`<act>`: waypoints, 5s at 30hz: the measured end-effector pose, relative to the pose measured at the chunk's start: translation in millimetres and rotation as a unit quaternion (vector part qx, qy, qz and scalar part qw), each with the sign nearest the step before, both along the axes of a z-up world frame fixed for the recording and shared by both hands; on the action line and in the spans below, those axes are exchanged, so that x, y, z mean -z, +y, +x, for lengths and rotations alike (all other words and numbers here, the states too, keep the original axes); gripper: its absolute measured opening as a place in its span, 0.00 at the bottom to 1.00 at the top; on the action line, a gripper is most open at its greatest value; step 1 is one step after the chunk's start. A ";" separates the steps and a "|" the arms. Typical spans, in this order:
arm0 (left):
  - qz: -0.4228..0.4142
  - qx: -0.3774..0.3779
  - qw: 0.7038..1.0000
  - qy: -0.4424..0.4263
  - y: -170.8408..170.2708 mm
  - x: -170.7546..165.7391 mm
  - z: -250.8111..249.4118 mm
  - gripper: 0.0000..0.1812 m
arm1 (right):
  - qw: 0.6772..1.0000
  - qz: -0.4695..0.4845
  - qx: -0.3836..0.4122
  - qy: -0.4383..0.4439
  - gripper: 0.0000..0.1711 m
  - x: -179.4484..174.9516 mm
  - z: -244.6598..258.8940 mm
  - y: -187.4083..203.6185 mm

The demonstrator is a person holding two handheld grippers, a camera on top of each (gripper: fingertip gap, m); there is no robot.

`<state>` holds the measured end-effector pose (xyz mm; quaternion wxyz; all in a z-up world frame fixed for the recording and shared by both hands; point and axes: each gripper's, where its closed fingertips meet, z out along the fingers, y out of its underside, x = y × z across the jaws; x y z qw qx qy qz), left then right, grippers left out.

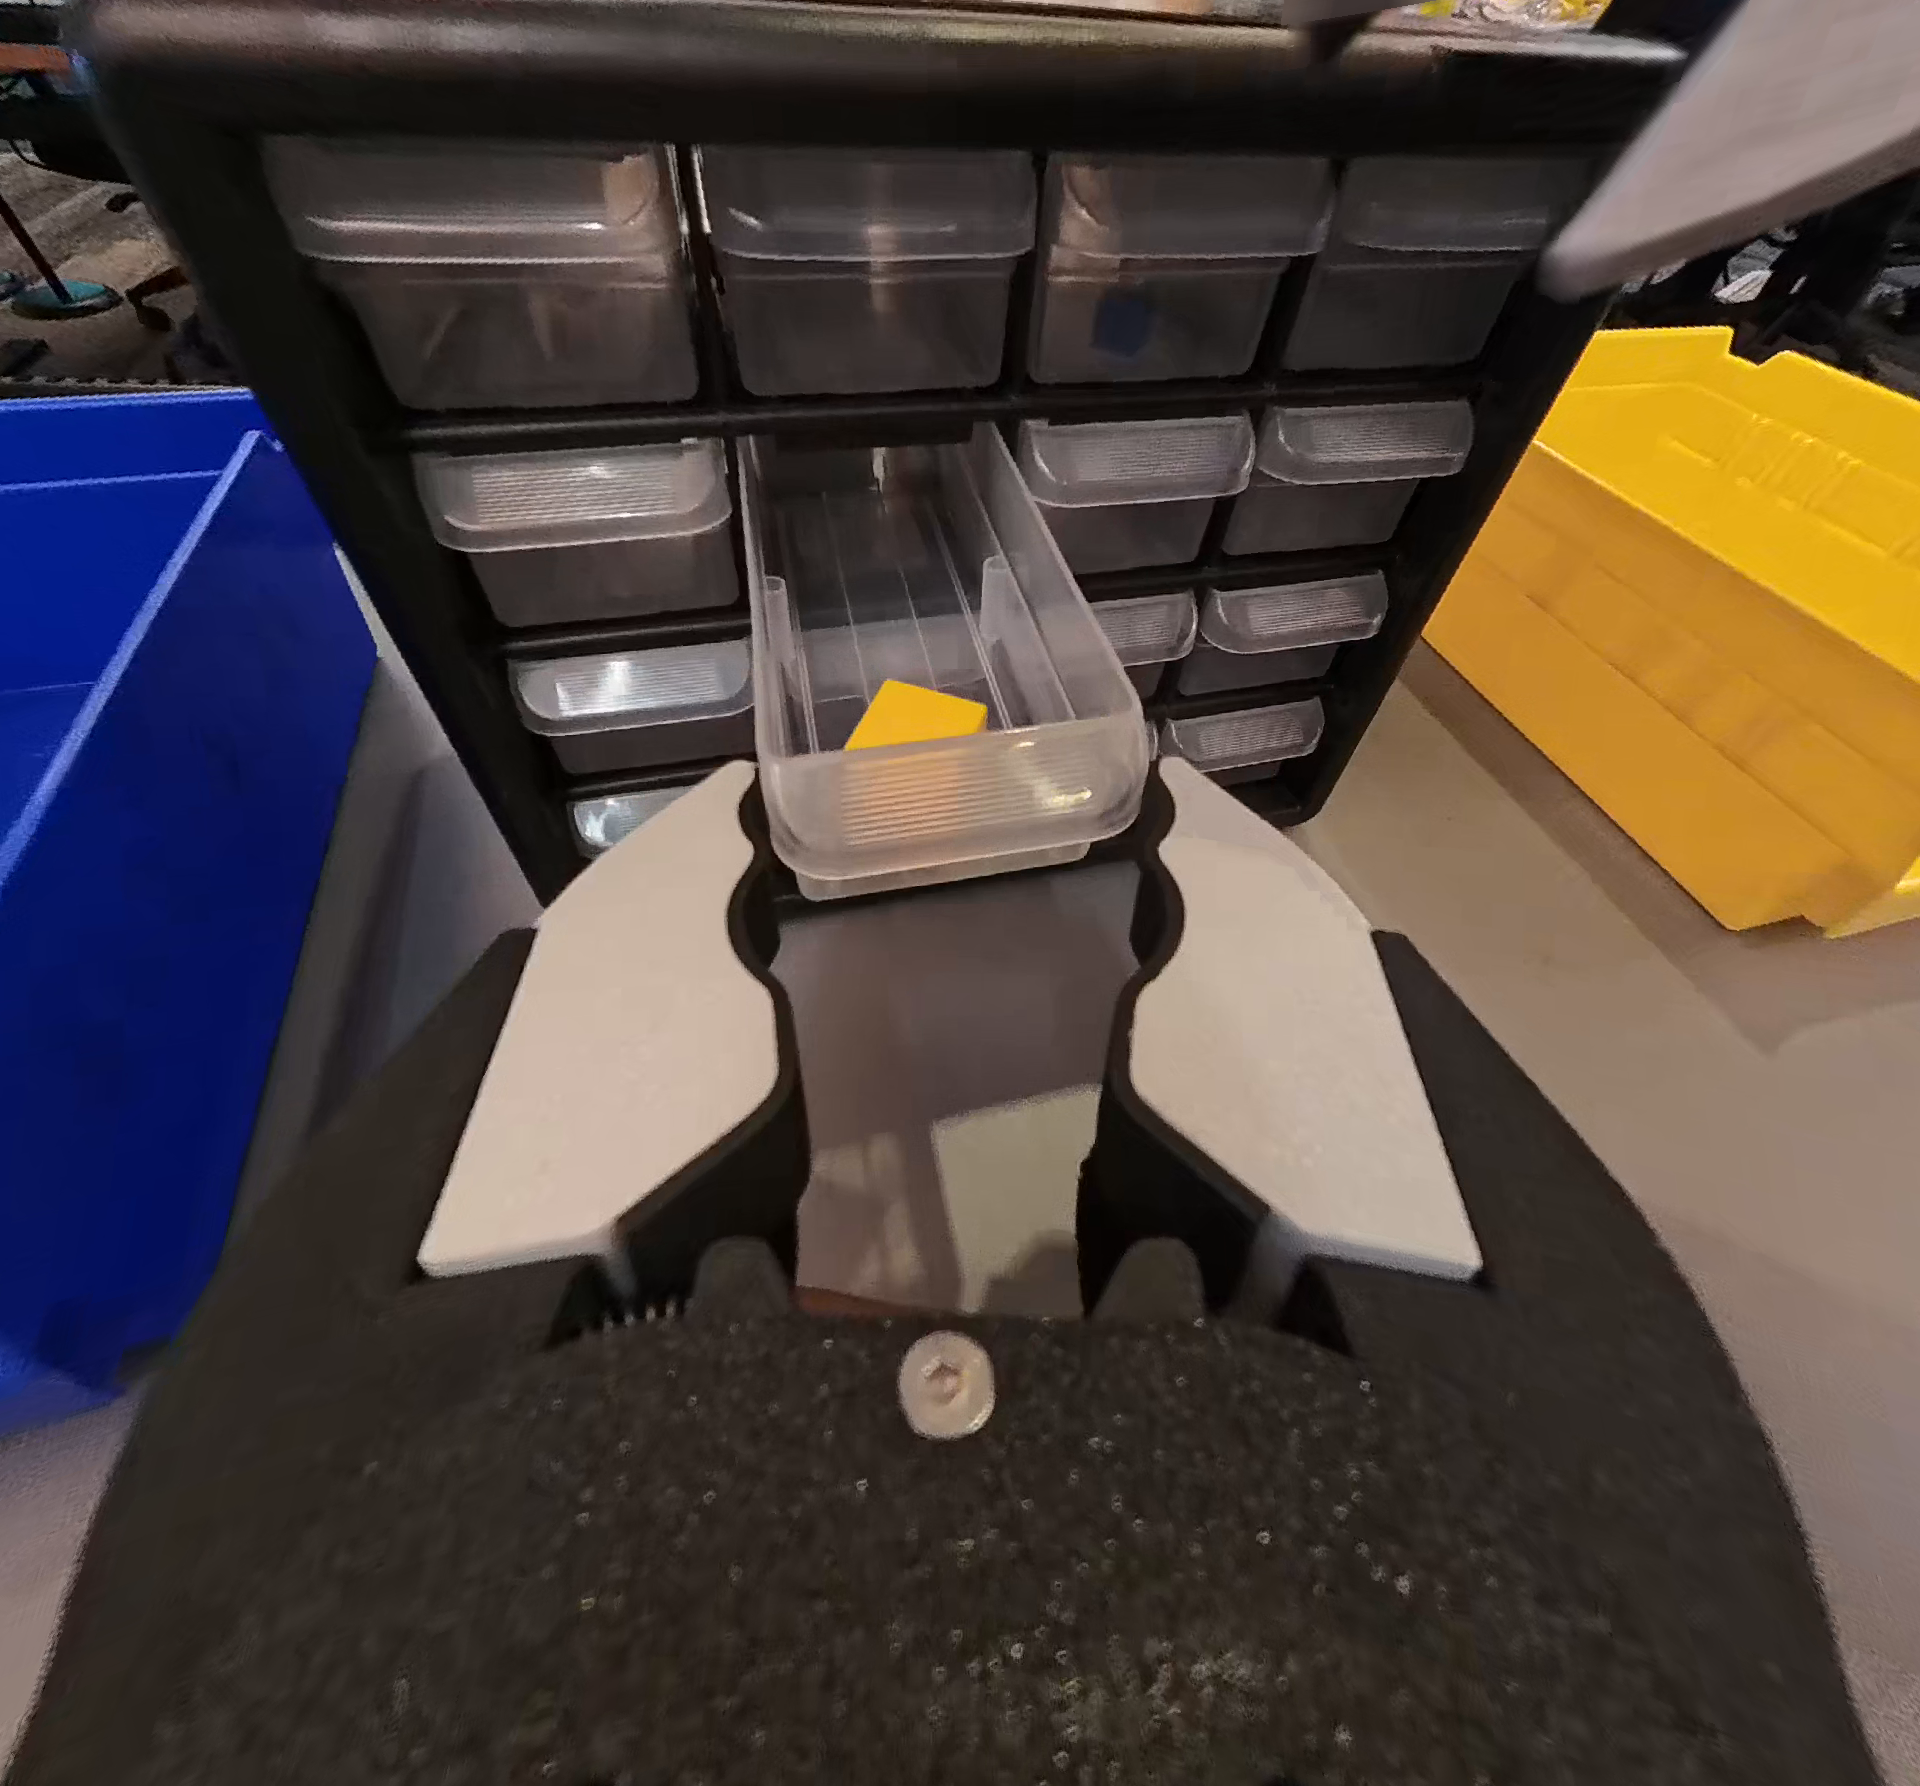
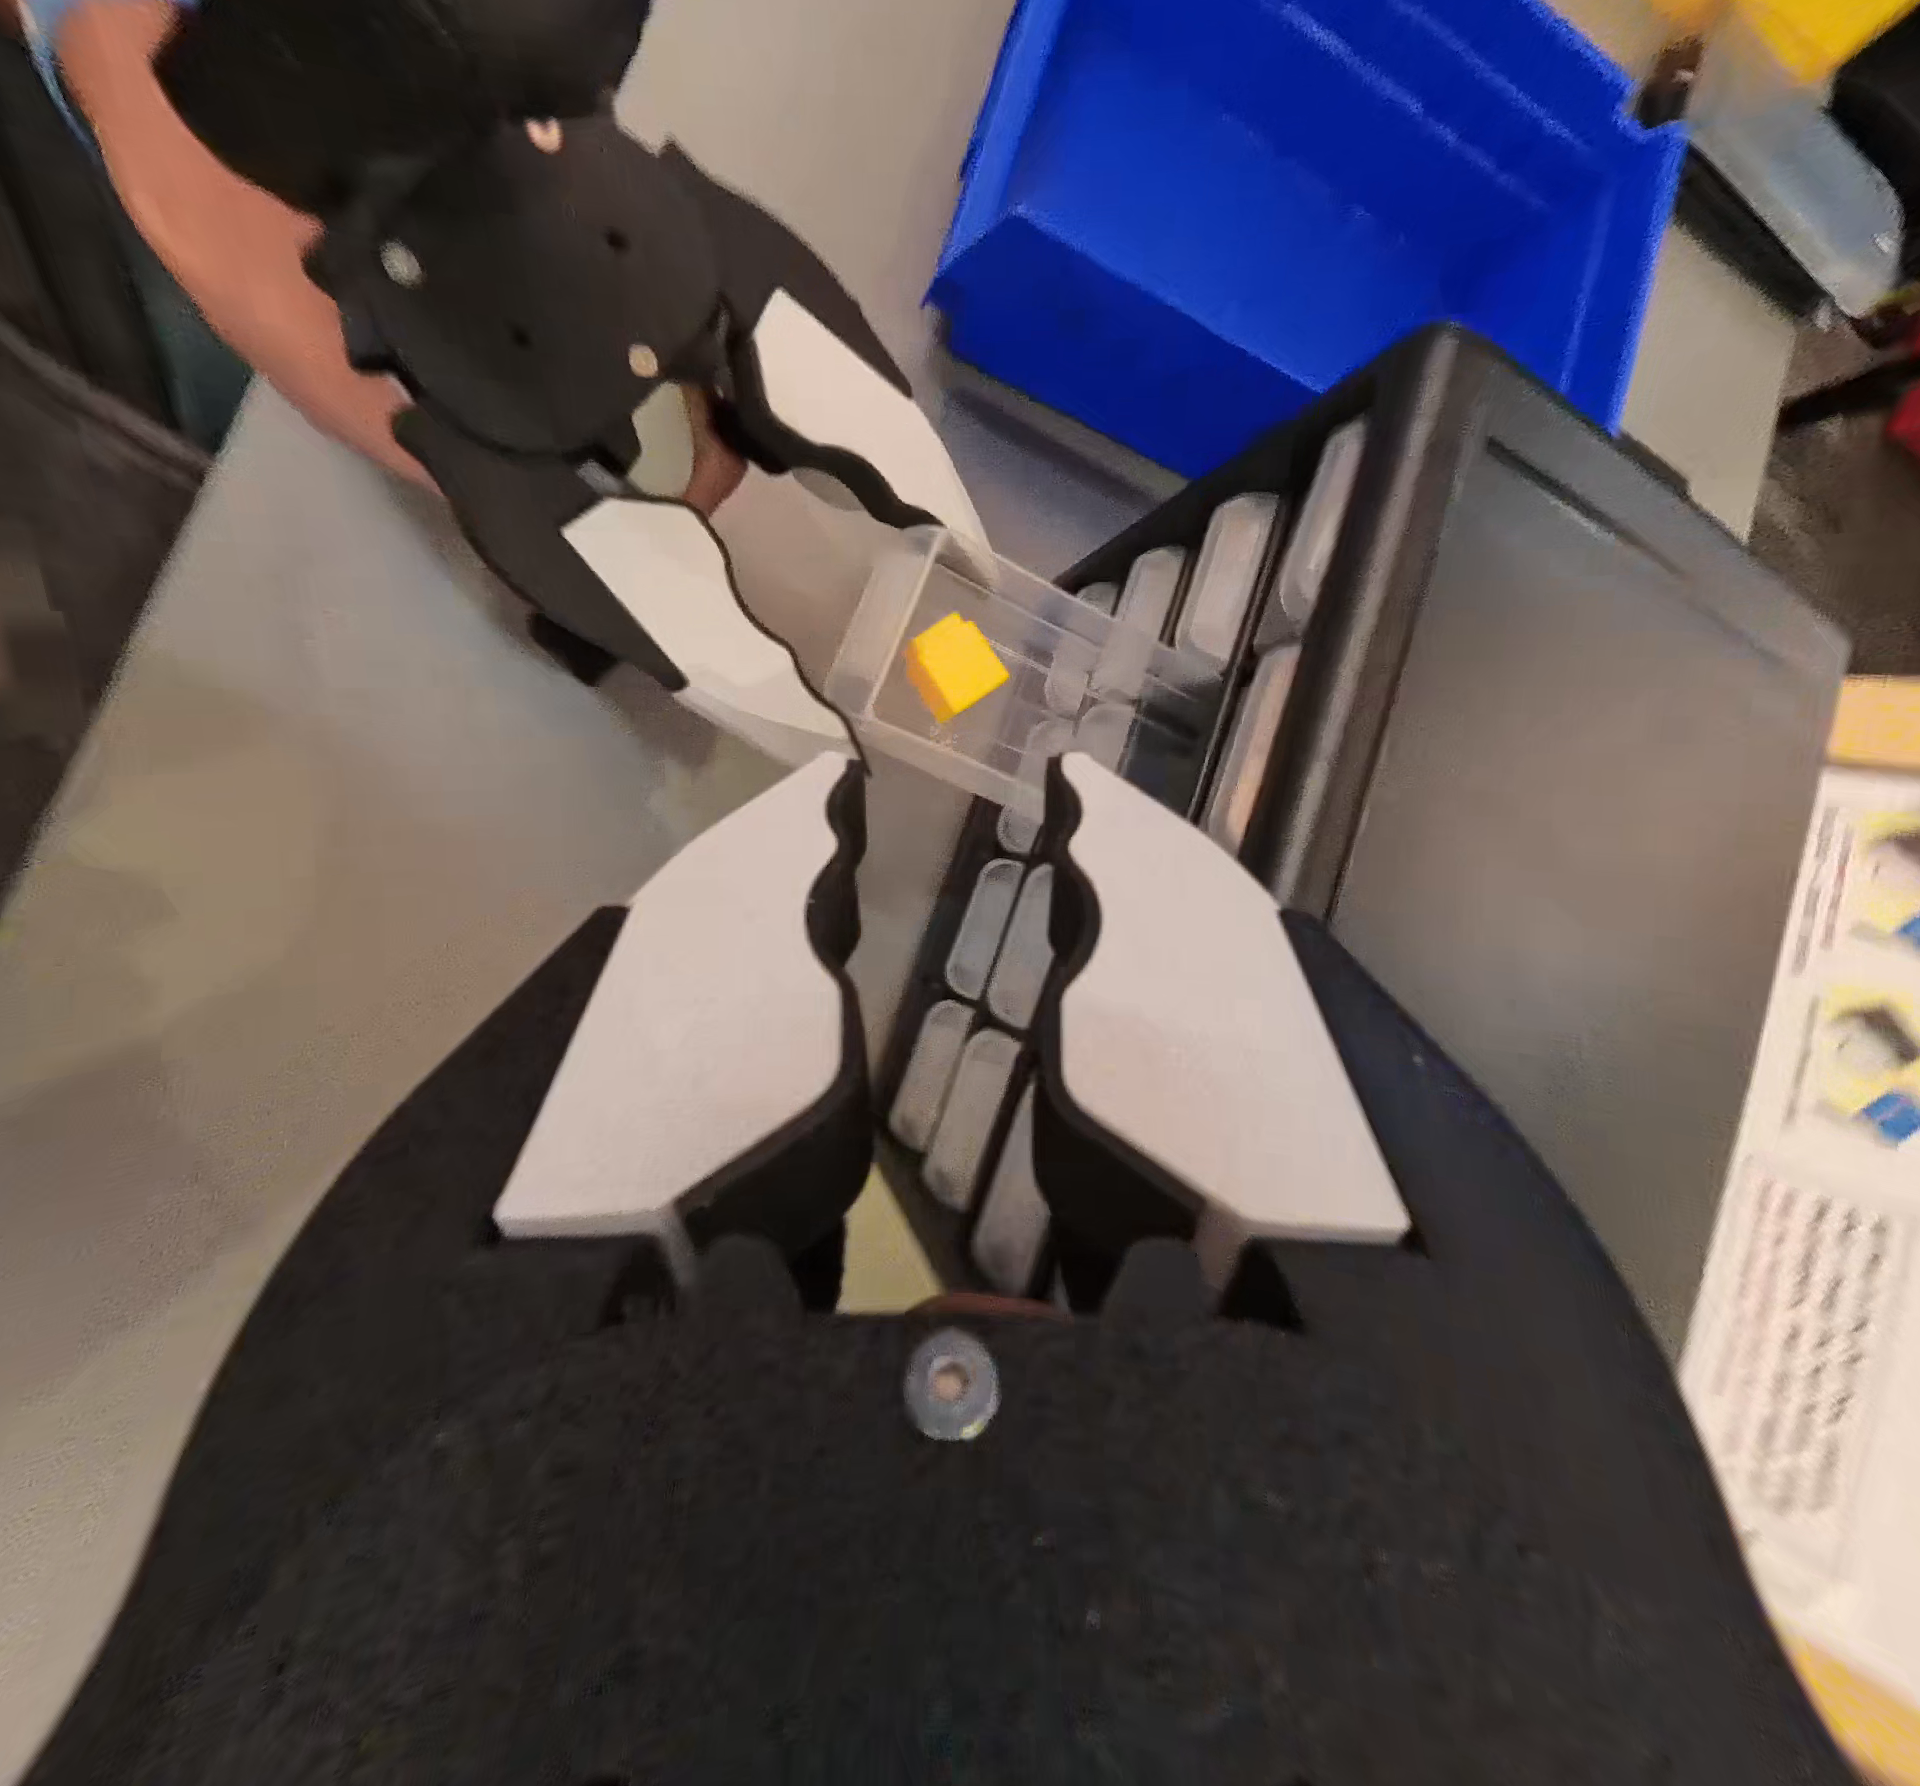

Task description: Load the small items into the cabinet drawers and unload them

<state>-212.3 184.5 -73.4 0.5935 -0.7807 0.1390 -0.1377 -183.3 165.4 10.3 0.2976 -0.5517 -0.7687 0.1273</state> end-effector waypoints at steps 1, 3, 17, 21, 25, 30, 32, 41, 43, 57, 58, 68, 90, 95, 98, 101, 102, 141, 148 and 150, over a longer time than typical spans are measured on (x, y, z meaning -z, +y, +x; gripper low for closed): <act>-0.001 0.000 1.000 -0.001 -0.4 0.4 -0.4 0.36 | 0.999 0.012 -0.025 -0.021 0.19 4.4 -7.1 1.5; -0.001 0.003 1.000 -0.005 -1.2 0.2 -1.0 0.36 | 0.996 0.021 -0.068 -0.062 0.19 13.6 -18.8 2.0; 0.001 0.008 1.000 -0.007 -3.9 0.6 -1.7 0.36 | 0.942 0.046 -0.188 -0.273 0.13 70.8 -43.6 12.6; 0.003 0.008 1.000 -0.004 -3.9 0.4 -1.2 0.36 | 0.930 0.048 -0.183 -0.316 0.15 81.5 -37.3 18.8; 0.001 0.009 1.000 -0.008 -4.1 -0.4 -1.3 0.36 | 0.924 0.060 -0.191 -0.327 0.12 84.7 -37.9 19.5; 0.001 0.009 1.000 -0.009 -4.5 -0.9 -0.8 0.36 | 0.926 0.065 -0.194 -0.317 0.12 83.9 -38.2 19.2; 0.001 0.009 1.000 -0.010 -4.4 -0.6 -1.1 0.36 | 0.931 0.063 -0.192 -0.305 0.12 81.7 -38.2 18.6; -0.001 0.008 1.000 -0.008 -4.4 0.7 -0.2 0.36 | 0.973 0.068 -0.125 -0.180 0.12 16.1 -27.5 22.0; -0.002 0.008 1.000 -0.007 -4.1 1.3 -0.4 0.36 | 0.982 0.063 -0.104 -0.146 0.12 -12.7 -19.5 17.8; 0.001 0.008 1.000 0.001 -3.3 2.5 -0.3 0.36 | 0.957 0.079 0.279 0.021 0.12 -140.5 174.4 42.6; 0.001 0.009 1.000 0.002 -3.0 2.4 -0.5 0.36 | 0.944 0.070 0.322 0.025 0.12 -130.5 196.3 50.5; 0.000 0.011 1.000 -0.002 -0.4 0.3 -0.4 0.36 | 0.770 -0.168 0.615 -0.033 0.12 77.4 343.7 65.9; -0.002 0.011 1.000 0.012 0.2 2.9 -0.7 0.36 | 0.662 -0.132 0.725 -0.135 0.29 163.4 391.6 52.0; -0.004 0.009 1.000 0.015 2.9 1.8 1.9 0.36 | 0.741 -0.054 0.660 0.115 0.25 93.1 297.6 14.5; -0.013 0.005 1.000 0.016 13.9 -2.1 5.8 0.36 | 0.760 -0.053 0.621 0.183 0.25 91.2 248.6 -37.5; -0.016 0.001 1.000 0.019 25.7 -1.4 8.6 0.36 | 0.754 -0.086 0.599 0.256 0.25 101.0 205.4 -80.4; -0.014 0.000 1.000 0.021 28.3 -1.4 9.4 0.36 | 0.747 -0.091 0.595 0.284 0.25 104.8 193.5 -91.6; 0.039 -0.038 0.998 0.037 56.0 -24.4 17.2 0.19 | 0.736 -0.116 0.568 0.348 0.23 156.1 149.2 -141.8; 0.037 -0.035 0.998 0.034 55.4 -23.9 16.7 0.19 | 0.736 -0.123 0.570 0.345 0.23 160.0 149.4 -141.3; 0.034 -0.026 0.999 0.028 52.3 -22.2 18.8 0.19 | 0.736 -0.124 0.570 0.343 0.23 161.0 149.5 -141.5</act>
